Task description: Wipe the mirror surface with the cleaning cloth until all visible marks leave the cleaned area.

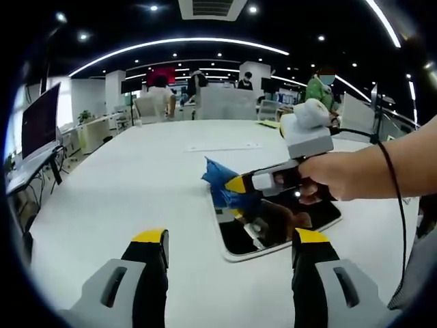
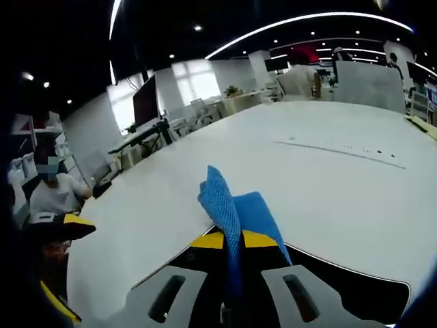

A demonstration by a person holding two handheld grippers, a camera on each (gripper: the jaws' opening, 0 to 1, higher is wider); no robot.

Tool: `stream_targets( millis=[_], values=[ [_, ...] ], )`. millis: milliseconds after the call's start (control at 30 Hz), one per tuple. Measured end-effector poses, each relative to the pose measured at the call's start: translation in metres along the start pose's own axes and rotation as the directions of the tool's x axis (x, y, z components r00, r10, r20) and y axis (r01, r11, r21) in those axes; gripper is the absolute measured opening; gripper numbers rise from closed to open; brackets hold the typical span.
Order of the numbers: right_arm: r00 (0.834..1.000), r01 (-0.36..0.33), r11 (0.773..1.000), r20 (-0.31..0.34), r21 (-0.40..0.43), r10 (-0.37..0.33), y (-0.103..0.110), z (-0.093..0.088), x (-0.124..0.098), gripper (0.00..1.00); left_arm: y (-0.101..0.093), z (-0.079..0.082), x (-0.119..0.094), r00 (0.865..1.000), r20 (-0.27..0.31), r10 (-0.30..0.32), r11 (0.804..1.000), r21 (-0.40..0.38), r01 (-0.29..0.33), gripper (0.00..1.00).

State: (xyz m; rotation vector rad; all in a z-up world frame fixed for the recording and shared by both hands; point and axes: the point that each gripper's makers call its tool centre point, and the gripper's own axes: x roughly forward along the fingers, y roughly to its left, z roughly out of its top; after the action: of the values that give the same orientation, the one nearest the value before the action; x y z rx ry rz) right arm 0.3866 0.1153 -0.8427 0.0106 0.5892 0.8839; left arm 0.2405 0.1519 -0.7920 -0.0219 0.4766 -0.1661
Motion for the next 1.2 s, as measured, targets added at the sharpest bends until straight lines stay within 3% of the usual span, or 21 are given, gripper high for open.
stream_targets(
  millis=[633, 1200],
  values=[
    [0.999, -0.032, 0.999, -0.015, 0.004, 0.032, 0.014, -0.011, -0.01, 0.03, 0.002, 0.003, -0.001, 1.0, 0.01, 0.008, 1.0, 0.0, -0.008, 0.74],
    [0.995, -0.1, 0.995, -0.02, 0.002, 0.1, 0.043, -0.028, -0.032, 0.03, 0.001, 0.004, -0.001, 1.0, 0.009, 0.01, 1.0, 0.024, -0.011, 0.74]
  ],
)
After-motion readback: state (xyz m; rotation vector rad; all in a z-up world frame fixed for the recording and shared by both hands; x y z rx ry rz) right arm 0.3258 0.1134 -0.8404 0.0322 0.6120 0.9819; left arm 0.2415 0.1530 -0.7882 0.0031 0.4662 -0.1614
